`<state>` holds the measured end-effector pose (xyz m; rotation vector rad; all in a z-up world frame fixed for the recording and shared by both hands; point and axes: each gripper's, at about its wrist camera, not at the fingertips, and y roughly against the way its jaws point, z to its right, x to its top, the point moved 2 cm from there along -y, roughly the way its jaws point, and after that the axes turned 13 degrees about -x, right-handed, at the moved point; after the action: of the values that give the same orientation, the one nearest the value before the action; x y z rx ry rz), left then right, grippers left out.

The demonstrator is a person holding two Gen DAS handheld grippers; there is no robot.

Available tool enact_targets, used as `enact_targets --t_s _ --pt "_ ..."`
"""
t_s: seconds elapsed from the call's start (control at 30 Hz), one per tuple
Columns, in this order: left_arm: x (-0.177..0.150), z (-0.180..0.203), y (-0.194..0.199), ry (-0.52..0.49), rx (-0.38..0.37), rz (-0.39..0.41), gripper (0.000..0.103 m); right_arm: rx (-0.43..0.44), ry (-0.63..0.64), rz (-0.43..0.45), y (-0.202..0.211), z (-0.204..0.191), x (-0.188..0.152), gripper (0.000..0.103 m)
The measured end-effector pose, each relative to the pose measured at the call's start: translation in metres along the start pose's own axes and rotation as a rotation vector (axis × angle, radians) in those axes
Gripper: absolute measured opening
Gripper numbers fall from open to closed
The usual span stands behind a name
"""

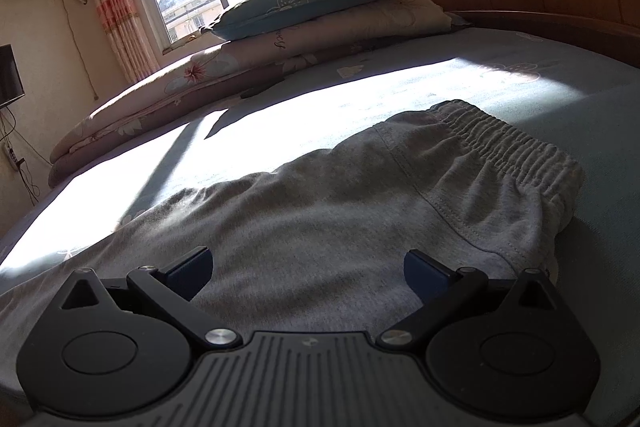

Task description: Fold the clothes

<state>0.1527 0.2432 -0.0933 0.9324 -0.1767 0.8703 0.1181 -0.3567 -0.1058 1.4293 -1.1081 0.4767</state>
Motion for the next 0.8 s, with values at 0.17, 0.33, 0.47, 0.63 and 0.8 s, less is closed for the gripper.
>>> enact_targets --t_s 0.17,0.33,0.47,0.63,0.8 --pt "-0.02 -0.007 -0.001 0.054 0.038 0.033 0.102 -0.002 -0.003 -0.005 0.0 0.0 0.0 0.103" --pt "-0.041 0.004 0.01 -0.015 0.054 -0.031 0.102 0.009 -0.012 -0.013 0.0 0.002 0.001 0.103" --pt "-0.028 0.035 0.003 -0.075 -0.036 -0.043 0.102 0.016 0.005 -0.01 0.003 0.002 0.0 0.103" --pt "-0.005 0.069 -0.04 -0.053 -0.165 -0.024 0.102 0.025 0.009 -0.004 0.005 0.004 -0.002 0.103" --pt "0.009 0.073 -0.081 -0.027 -0.164 -0.015 0.102 0.026 0.012 -0.005 0.005 0.004 -0.002 0.103"
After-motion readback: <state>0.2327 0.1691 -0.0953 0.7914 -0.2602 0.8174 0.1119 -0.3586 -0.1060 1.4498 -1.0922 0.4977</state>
